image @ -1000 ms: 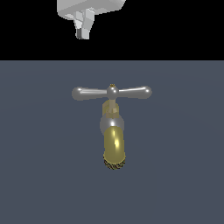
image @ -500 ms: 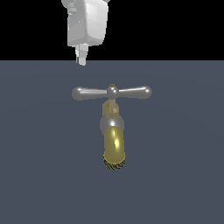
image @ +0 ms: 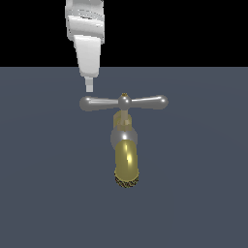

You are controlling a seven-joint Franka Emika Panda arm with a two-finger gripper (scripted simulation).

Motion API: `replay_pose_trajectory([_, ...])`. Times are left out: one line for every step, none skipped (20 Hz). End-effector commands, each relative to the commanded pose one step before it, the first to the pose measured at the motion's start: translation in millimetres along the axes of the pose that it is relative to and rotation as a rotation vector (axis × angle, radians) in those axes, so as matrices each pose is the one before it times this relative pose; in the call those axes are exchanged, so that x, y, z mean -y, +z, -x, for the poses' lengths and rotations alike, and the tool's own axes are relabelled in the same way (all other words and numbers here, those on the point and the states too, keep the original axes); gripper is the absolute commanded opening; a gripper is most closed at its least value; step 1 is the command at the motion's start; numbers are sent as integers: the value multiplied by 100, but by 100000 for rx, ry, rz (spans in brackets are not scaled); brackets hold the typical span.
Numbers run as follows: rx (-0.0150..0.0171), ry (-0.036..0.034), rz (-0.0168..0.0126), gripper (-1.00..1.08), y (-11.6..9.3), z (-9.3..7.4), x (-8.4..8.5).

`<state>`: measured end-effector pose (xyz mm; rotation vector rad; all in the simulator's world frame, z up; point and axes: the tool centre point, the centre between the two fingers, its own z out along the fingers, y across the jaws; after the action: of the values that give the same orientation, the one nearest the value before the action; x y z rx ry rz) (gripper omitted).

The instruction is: Turn on the faucet by rotating a designated handle.

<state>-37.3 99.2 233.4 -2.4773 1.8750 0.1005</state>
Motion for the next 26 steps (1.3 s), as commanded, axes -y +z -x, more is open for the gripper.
replay_pose_trajectory([-1875, 5089, -374, -100, 1058, 24, 575])
replay_pose_trajectory([-672, 1664, -137, -100, 353, 17, 178])
replay_pose_trajectory([-633, 1534, -147, -100, 324, 19, 162])
replay_pose_trajectory([-592, 1405, -152, -100, 295, 20, 147])
replay_pose_trajectory([-547, 1278, -154, -100, 267, 21, 132])
replay_pose_trajectory([-500, 1152, -152, -100, 239, 21, 118])
replay_pose_trajectory([-452, 1026, -146, -100, 213, 21, 105])
replay_pose_trajectory([-402, 904, -137, -100, 186, 19, 91])
replay_pose_trajectory([-351, 781, -125, -100, 160, 17, 78])
replay_pose_trajectory([-298, 658, -110, -100, 135, 16, 66])
replay_pose_trajectory([-245, 539, -94, -100, 110, 12, 53])
replay_pose_trajectory([-191, 418, -75, -100, 85, 10, 41])
replay_pose_trajectory([-136, 297, -54, -100, 61, 8, 29])
replay_pose_trajectory([-83, 180, -33, -100, 36, 4, 18])
replay_pose_trajectory([-20, 44, -8, -100, 13, 9, 6])
replay_pose_trajectory([0, 0, 0, -100, 0, 0, 0])
replay_pose_trajectory([0, 0, 0, -100, 0, 0, 0])
replay_pose_trajectory([0, 0, 0, -100, 0, 0, 0])
replay_pose_trajectory([20, -100, 39, -100, -5, 4, -16])
replay_pose_trajectory([0, 0, 0, -100, 2, 28, -264])
replay_pose_trajectory([0, 0, 0, -100, 2, 28, -263])
replay_pose_trajectory([0, 0, 0, -100, 2, 28, -263])
replay_pose_trajectory([0, 0, 0, -100, 2, 28, -262])
replay_pose_trajectory([0, 0, 0, -100, 2, 28, -262])
replay_pose_trajectory([0, 0, 0, -100, 2, 27, -261])
replay_pose_trajectory([0, 0, 0, -100, 2, 27, -260])
